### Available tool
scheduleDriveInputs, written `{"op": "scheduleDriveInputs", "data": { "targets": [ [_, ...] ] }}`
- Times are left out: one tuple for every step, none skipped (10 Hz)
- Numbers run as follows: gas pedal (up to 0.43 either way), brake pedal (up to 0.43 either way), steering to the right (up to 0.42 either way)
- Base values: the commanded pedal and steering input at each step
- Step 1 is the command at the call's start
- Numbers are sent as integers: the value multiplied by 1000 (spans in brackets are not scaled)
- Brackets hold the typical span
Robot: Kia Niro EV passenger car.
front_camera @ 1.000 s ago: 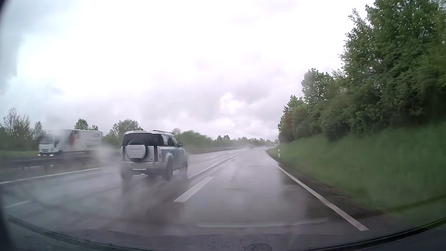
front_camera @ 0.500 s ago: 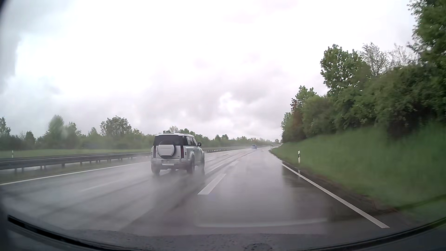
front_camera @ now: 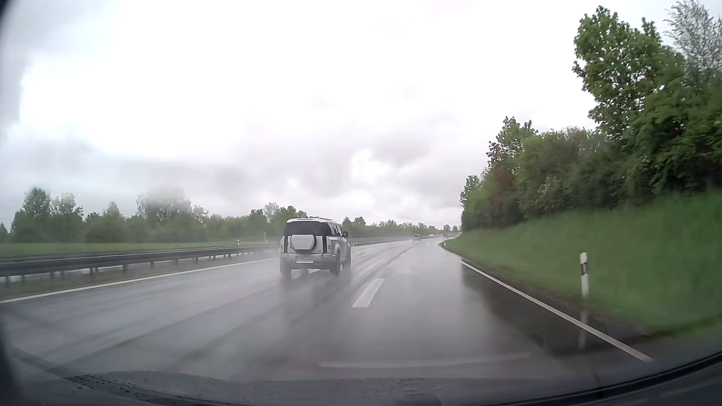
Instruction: Follow the waypoints while adhering to traffic rules and regulations
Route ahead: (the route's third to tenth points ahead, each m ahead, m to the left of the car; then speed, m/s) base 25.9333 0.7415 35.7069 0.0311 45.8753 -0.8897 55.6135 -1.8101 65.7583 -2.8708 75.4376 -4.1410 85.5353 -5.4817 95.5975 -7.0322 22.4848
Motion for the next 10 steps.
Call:
{"op": "scheduleDriveInputs", "data": {
  "targets": [
    [350, 0, 8],
    [339, 0, 8],
    [339, 0, 8],
    [339, 0, 9],
    [331, 0, 9],
    [331, 0, 9],
    [331, 0, 9],
    [331, 0, 10],
    [331, 0, 10],
    [331, 0, 9]
  ]
}}
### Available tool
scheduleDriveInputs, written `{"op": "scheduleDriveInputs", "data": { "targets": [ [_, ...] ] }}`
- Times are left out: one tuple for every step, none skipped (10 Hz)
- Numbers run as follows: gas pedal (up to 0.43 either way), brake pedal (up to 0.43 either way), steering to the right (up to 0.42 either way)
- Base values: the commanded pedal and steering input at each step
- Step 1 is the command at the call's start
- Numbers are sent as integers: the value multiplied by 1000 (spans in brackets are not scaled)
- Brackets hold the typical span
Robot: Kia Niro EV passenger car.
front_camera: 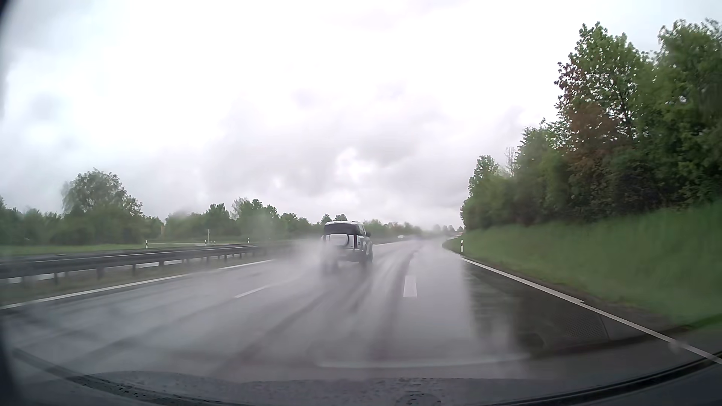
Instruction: Follow the waypoints while adhering to traffic rules and regulations
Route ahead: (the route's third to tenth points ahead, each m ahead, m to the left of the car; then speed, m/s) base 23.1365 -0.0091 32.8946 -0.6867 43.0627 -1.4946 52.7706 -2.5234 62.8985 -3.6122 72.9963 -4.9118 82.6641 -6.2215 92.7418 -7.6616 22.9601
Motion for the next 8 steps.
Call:
{"op": "scheduleDriveInputs", "data": {
  "targets": [
    [331, 0, 9],
    [331, 0, 9],
    [331, 0, 10],
    [331, 0, 9],
    [331, 0, 9],
    [331, 0, 10],
    [331, 0, 11],
    [331, 0, 13]
  ]
}}
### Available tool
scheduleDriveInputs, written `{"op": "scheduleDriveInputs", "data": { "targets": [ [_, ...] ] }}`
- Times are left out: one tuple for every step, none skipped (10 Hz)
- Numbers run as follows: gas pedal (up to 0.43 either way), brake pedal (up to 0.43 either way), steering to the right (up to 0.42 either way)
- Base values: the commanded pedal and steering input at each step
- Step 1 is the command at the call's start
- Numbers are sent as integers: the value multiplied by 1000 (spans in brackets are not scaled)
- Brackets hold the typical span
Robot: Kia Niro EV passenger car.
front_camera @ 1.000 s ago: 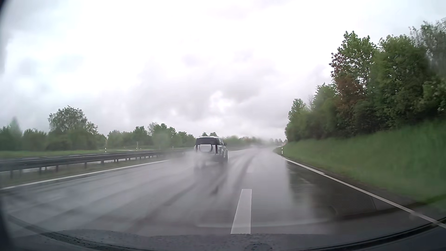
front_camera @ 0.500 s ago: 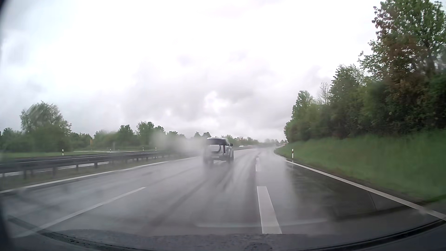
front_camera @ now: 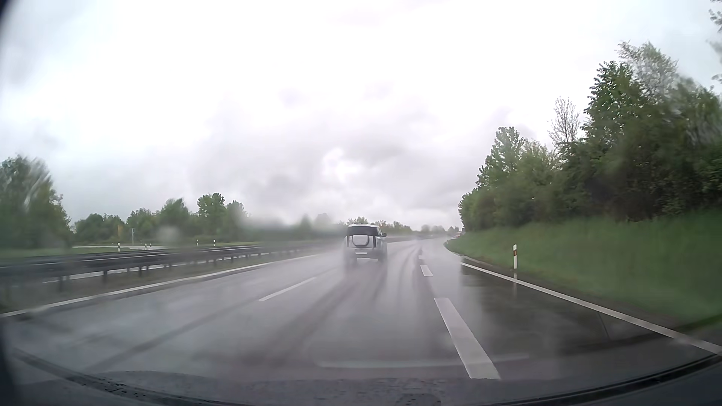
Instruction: Follow the waypoints while adhering to traffic rules and regulations
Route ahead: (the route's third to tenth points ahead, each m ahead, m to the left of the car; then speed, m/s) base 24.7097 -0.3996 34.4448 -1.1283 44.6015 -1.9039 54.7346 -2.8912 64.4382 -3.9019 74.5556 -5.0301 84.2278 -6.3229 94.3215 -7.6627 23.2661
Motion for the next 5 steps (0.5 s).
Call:
{"op": "scheduleDriveInputs", "data": {
  "targets": [
    [331, 0, 14],
    [331, 0, 14],
    [331, 0, 14],
    [331, 0, 14],
    [331, 0, 14]
  ]
}}
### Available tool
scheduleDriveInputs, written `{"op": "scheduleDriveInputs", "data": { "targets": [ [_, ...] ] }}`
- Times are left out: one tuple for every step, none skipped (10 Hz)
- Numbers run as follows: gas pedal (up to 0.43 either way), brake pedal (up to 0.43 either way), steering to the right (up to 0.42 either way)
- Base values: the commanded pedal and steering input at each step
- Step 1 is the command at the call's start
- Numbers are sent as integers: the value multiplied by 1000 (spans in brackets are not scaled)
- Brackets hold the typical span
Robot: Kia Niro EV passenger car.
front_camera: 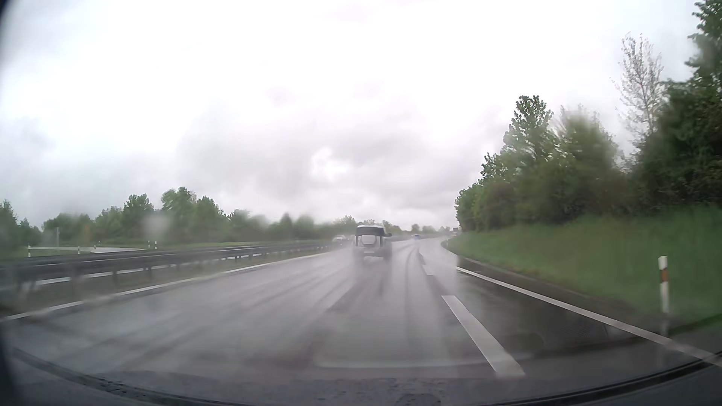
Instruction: Follow the waypoints while adhering to traffic rules and regulations
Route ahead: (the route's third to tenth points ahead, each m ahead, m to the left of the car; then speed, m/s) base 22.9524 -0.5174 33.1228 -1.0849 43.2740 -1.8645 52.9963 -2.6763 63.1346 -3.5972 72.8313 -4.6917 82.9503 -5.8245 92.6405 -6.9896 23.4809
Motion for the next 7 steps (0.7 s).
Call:
{"op": "scheduleDriveInputs", "data": {
  "targets": [
    [331, 0, 14],
    [331, 0, 14],
    [331, 0, 14],
    [331, 0, 14],
    [331, 0, 14],
    [331, 0, 13],
    [331, 0, 13]
  ]
}}
